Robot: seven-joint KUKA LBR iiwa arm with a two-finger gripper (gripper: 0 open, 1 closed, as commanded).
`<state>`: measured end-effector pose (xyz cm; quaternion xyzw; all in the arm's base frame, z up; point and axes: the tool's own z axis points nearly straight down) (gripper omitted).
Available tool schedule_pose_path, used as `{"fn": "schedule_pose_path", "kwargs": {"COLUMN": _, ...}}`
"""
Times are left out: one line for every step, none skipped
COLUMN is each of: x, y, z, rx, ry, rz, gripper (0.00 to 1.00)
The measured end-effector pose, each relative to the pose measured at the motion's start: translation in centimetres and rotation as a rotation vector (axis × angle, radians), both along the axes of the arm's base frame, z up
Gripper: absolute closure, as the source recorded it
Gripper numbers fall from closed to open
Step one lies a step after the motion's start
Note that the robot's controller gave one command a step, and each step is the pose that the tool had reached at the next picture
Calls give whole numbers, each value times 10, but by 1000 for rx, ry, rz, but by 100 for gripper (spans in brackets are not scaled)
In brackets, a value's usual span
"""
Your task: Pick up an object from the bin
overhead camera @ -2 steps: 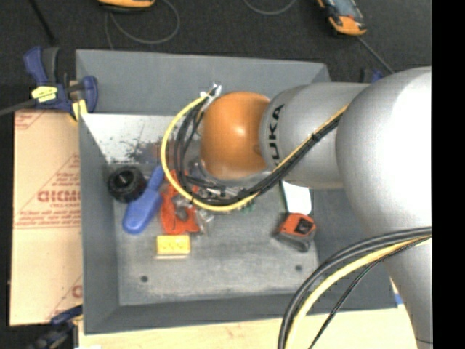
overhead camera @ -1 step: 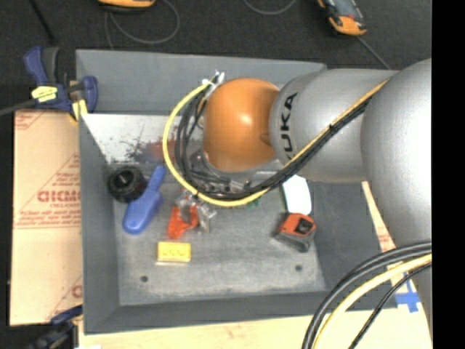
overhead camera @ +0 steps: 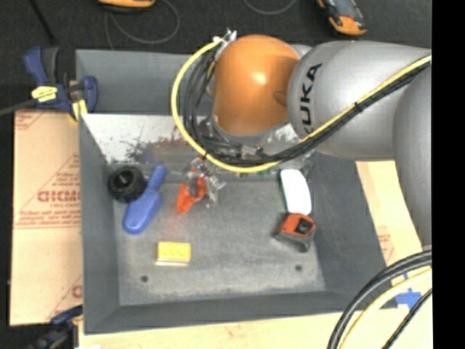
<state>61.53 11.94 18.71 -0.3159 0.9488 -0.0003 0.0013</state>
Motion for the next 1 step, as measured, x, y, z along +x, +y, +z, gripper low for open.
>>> {"fn": "schedule_pose_path", "kwargs": {"x": -14, "y": -13, "z": 58, "rx": -1, "ry": 4, "rz": 14, "gripper": 100}}
